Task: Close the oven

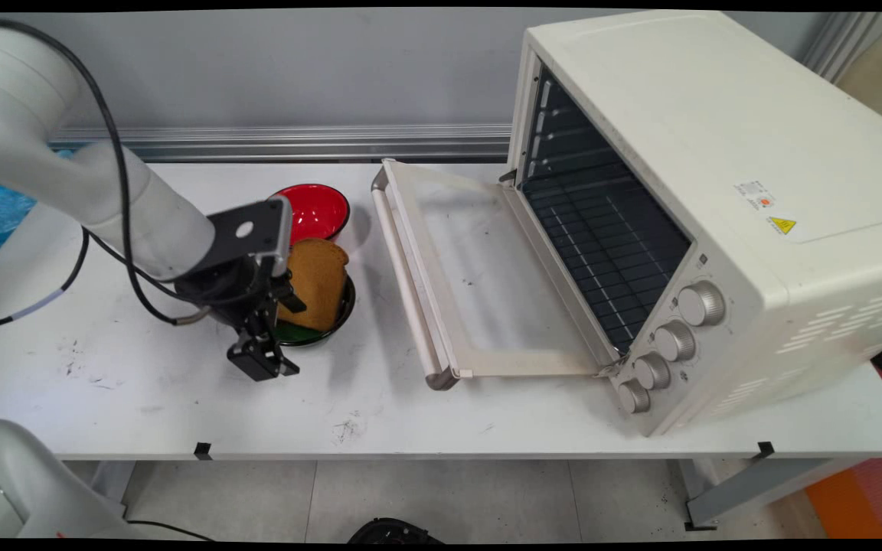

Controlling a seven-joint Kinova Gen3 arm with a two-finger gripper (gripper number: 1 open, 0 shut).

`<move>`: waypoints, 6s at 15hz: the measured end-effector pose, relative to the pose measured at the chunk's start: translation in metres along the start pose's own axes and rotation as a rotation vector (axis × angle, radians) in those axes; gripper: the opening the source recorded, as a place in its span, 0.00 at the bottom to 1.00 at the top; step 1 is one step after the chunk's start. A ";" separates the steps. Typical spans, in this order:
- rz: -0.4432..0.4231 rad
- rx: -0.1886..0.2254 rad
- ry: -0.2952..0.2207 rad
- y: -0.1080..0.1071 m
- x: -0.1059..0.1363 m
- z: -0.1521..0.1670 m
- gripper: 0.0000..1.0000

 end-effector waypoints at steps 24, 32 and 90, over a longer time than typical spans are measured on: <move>-0.104 -0.037 0.219 -0.088 -0.013 -0.102 1.00; -0.117 -0.049 0.277 -0.109 -0.009 -0.058 1.00; -0.171 -0.015 0.464 -0.129 0.062 0.073 0.00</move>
